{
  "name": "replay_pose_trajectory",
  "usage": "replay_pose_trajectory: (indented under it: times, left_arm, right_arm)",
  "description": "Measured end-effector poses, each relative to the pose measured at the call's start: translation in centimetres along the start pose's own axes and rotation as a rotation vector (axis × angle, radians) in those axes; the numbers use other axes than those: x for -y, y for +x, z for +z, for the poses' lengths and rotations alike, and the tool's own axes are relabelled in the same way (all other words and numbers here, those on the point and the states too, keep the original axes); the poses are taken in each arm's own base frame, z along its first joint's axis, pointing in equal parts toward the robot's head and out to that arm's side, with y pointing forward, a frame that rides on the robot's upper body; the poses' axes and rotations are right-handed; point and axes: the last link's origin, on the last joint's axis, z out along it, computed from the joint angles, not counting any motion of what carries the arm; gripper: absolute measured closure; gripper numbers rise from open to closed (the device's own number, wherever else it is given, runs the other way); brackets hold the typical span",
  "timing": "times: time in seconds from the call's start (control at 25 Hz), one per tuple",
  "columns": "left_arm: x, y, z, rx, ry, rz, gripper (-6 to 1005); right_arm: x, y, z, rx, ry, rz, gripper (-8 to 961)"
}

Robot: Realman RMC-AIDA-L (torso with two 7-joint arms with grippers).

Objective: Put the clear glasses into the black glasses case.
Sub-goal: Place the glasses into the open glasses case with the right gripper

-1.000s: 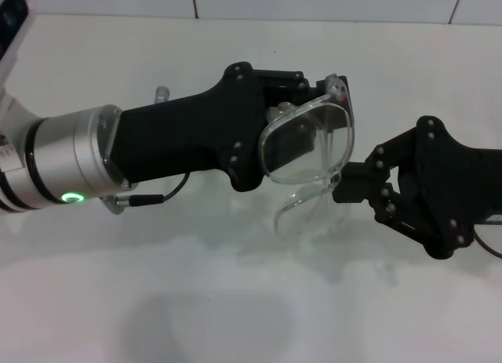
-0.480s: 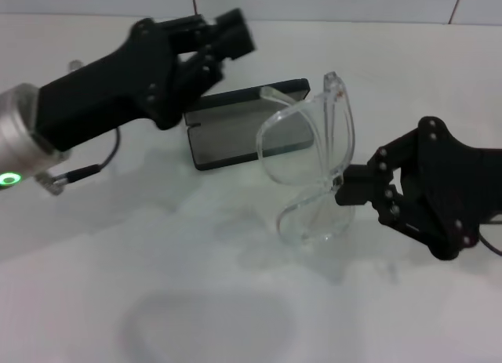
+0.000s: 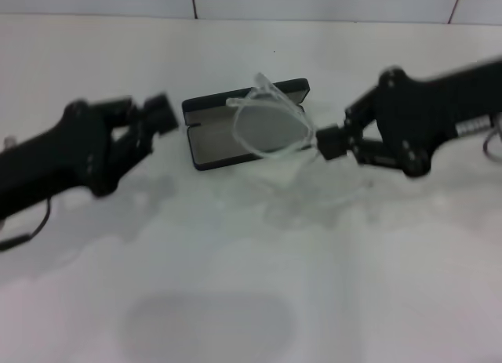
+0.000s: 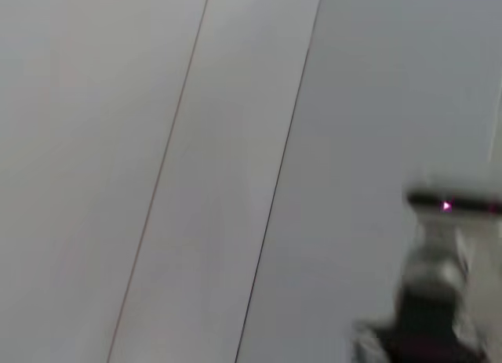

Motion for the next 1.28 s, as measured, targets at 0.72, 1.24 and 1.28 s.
replay_pose_trajectory:
  times: [0.72, 1.24, 1.28]
  left_arm:
    - [-1.9, -3.3, -4.2, 0.157, 0.062, 0.063, 855]
    - [-1.8, -3.4, -3.7, 0.154, 0.057, 0.064, 855]
    - [-1.7, -3.4, -3.7, 0.153, 0.056, 0.064, 855]
  right_arm:
    - [7.0, -6.3, 9.6, -0.908, 0.029, -0.07, 916]
    - [6.6, -4.7, 10.5, -0.896, 0.056, -0.347, 913]
    - [6.5, -4.5, 10.5, -0.888, 0.049, -0.375, 912]
